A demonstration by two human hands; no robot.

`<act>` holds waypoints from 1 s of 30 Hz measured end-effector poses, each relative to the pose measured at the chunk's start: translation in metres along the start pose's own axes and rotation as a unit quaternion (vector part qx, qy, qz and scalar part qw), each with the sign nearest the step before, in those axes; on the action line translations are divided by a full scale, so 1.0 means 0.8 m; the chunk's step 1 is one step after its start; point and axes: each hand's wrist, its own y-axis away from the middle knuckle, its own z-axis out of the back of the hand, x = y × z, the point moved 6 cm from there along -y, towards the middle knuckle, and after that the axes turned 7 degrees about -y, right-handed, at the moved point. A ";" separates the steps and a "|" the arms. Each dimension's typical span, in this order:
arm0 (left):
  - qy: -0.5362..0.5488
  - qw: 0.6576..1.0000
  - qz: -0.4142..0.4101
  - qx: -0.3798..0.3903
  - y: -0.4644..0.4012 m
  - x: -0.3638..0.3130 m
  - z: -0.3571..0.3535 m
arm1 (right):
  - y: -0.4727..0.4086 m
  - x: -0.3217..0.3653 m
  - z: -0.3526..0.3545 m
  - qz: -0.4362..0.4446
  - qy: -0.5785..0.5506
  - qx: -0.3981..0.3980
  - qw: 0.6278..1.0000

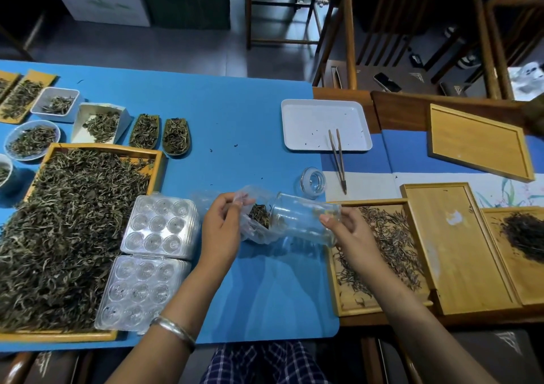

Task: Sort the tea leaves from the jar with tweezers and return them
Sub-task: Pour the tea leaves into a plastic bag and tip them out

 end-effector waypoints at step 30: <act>0.029 0.999 -0.040 0.021 0.000 0.005 0.002 | 0.061 -0.089 -0.049 -0.127 -0.193 0.177 0.957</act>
